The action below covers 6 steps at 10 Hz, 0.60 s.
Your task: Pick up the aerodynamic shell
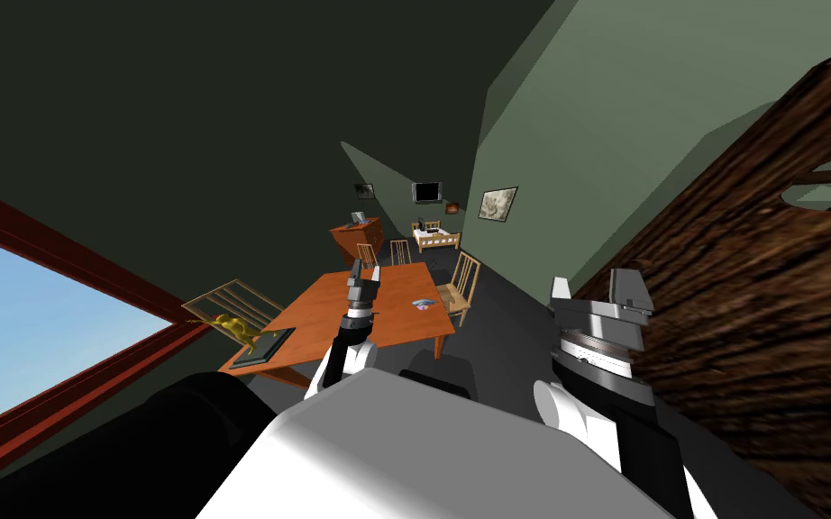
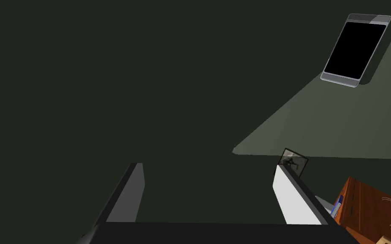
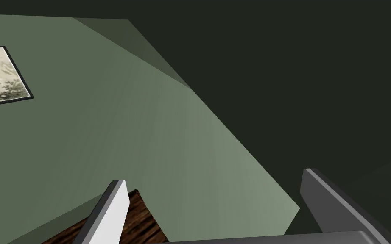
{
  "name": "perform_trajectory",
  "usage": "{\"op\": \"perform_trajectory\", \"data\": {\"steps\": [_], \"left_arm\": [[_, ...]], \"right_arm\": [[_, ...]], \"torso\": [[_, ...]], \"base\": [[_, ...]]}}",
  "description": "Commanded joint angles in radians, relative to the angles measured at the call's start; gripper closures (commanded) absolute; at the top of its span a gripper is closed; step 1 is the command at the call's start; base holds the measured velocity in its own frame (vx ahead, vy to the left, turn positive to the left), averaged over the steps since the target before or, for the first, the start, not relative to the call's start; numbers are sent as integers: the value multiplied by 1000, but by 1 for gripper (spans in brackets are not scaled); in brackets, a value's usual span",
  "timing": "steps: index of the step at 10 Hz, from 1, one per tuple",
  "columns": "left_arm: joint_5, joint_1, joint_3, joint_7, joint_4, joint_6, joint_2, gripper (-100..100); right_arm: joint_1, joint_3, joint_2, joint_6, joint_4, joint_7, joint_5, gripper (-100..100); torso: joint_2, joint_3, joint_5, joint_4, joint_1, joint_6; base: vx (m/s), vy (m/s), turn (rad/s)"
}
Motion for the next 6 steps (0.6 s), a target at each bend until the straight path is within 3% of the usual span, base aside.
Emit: {"op": "perform_trajectory", "data": {"steps": [1, 6], "left_arm": [[4, -4, 7, 0, 17, 19, 31, -100], [23, -25, 40, 1, 95, 108, 111, -100]], "right_arm": [[0, 0, 0, 0, 0, 0, 0, 0], [0, 0, 0, 0, 0, 0, 0, 0]], "torso": [[0, 0, 0, 0, 0, 0], [0, 0, -2, 0, -10, 0]], "base": [[-14, -71, -4], [1, -151, 3]]}}
